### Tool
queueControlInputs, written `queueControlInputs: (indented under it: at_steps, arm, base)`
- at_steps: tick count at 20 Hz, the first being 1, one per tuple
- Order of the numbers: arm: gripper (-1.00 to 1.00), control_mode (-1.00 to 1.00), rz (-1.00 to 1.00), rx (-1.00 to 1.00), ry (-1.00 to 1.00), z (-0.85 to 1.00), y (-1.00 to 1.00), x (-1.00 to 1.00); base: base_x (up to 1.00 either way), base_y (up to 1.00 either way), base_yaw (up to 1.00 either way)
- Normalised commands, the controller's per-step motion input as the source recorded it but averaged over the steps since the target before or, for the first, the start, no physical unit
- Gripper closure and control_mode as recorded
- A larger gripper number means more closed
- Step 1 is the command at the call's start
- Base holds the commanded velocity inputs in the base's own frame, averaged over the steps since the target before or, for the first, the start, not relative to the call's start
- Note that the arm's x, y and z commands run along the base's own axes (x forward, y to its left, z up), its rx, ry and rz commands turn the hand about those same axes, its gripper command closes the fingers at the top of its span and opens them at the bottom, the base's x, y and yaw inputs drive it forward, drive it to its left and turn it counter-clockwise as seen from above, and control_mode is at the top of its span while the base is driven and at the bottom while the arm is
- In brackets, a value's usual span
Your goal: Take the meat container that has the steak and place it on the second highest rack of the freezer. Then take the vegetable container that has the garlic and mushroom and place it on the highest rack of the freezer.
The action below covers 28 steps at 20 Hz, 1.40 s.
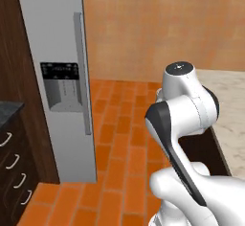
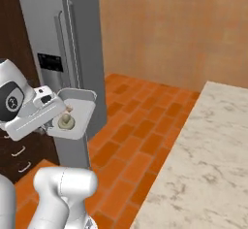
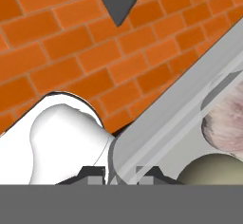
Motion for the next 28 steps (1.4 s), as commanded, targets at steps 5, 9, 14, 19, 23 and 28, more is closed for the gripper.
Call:
queueControlInputs:
  at_steps: [5, 9, 14, 19, 23, 28]
  arm:
    - [1.00, 1.00, 0.00, 0.00, 0.00, 0.00, 0.00, 0.00]
    - [1.00, 1.00, 0.00, 0.00, 0.00, 0.00, 0.00, 0.00]
    - [1.00, 1.00, 0.00, 0.00, 0.00, 0.00, 0.00, 0.00]
    - [1.00, 1.00, 0.00, 0.00, 0.00, 0.00, 0.00, 0.00]
    - [1.00, 1.00, 0.00, 0.00, 0.00, 0.00, 0.00, 0.00]
    - [1.00, 1.00, 0.00, 0.00, 0.00, 0.00, 0.00, 0.00]
  base:
    - [1.00, -0.08, -0.24]
    - [1.00, -0.03, -0.15]
    - [1.00, -0.09, 0.01]
    - [1.00, -0.10, 0.28]
    - [1.00, -0.21, 0.42]
    - [1.00, -0.59, 0.27]
